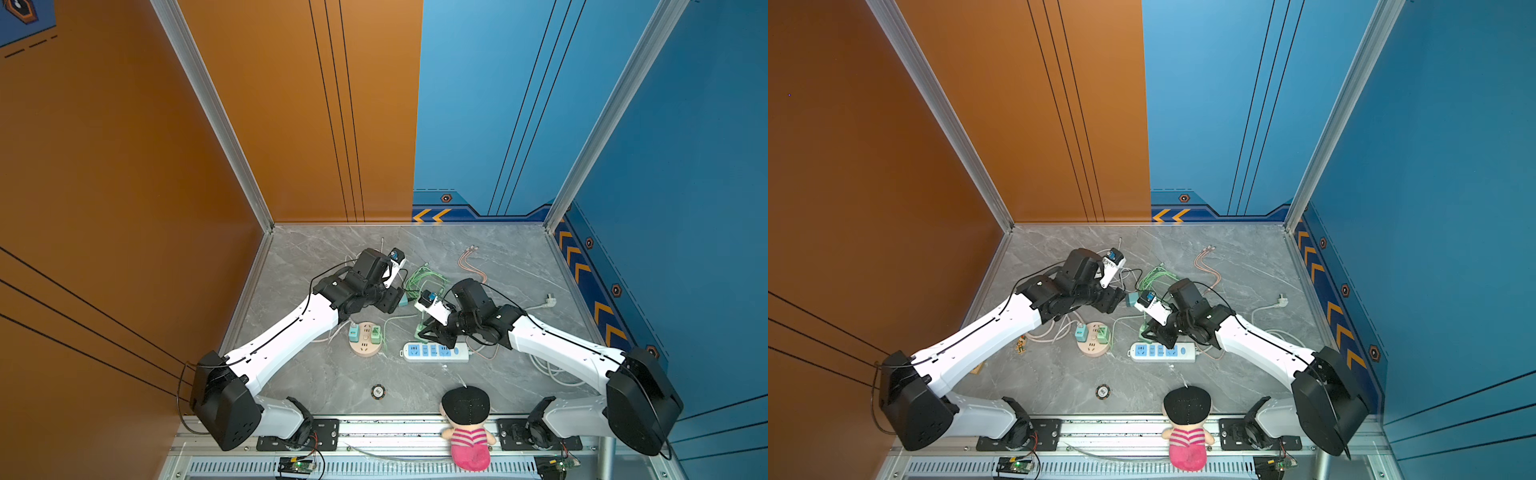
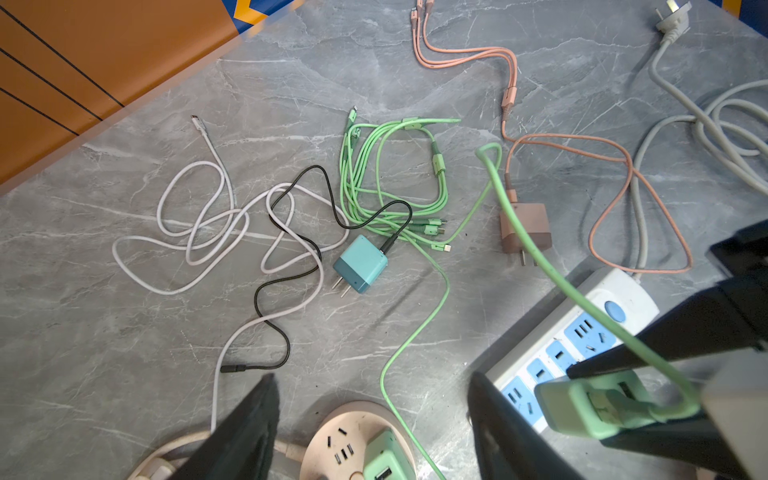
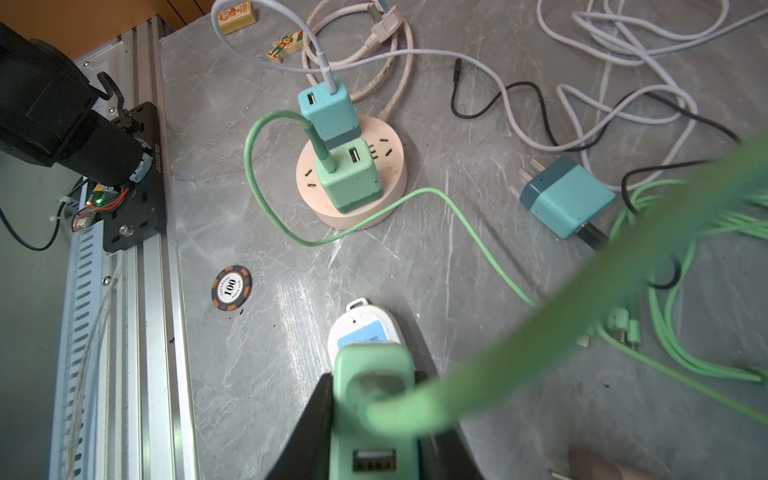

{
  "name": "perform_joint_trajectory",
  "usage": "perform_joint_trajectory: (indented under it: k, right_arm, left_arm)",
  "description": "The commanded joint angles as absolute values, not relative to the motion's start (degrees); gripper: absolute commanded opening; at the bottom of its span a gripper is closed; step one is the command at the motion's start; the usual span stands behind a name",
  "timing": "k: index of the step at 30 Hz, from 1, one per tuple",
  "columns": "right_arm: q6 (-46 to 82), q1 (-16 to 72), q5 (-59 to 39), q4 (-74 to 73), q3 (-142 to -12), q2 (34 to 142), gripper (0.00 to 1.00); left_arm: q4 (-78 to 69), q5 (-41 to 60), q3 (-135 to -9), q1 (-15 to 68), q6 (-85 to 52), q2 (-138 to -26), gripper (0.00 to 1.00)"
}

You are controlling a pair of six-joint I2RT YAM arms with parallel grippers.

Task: Insert the plug
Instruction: 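Lower the green charger with the right gripper onto the white power strip socket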

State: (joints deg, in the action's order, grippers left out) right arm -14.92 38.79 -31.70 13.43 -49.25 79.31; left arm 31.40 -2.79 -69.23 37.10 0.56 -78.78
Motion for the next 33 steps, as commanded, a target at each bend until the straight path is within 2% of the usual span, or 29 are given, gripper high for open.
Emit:
perform_joint_trajectory:
  k: [1, 6, 11, 24, 33]
  right_arm:
    - [-23.38, 38.41, -38.36, 16.75, -53.04, 82.37, 0.00]
    - [-30.80, 37.90, -40.34, 24.20, -57.71, 87.78, 0.00]
    - [-35.27, 38.47, -41.18, 24.61, -57.83, 89.72, 0.00]
    - [-39.18, 39.37, -38.55, 23.10, -57.39, 92.83, 0.00]
    - [-36.69, 39.01, -38.92, 16.64, -56.13, 94.02, 0.00]
  left_arm:
    - [31.46, -2.50, -68.00, 36.14, 0.32, -77.04, 0.73]
    - [31.47, -2.48, -66.88, 35.04, 0.28, -75.60, 0.72]
    - [31.52, -2.12, -66.00, 33.33, 0.01, -74.37, 0.73]
    - [31.59, -0.97, -65.90, 30.61, -1.05, -73.20, 0.72]
    - [31.61, -0.61, -65.69, 29.97, -1.14, -73.26, 0.72]
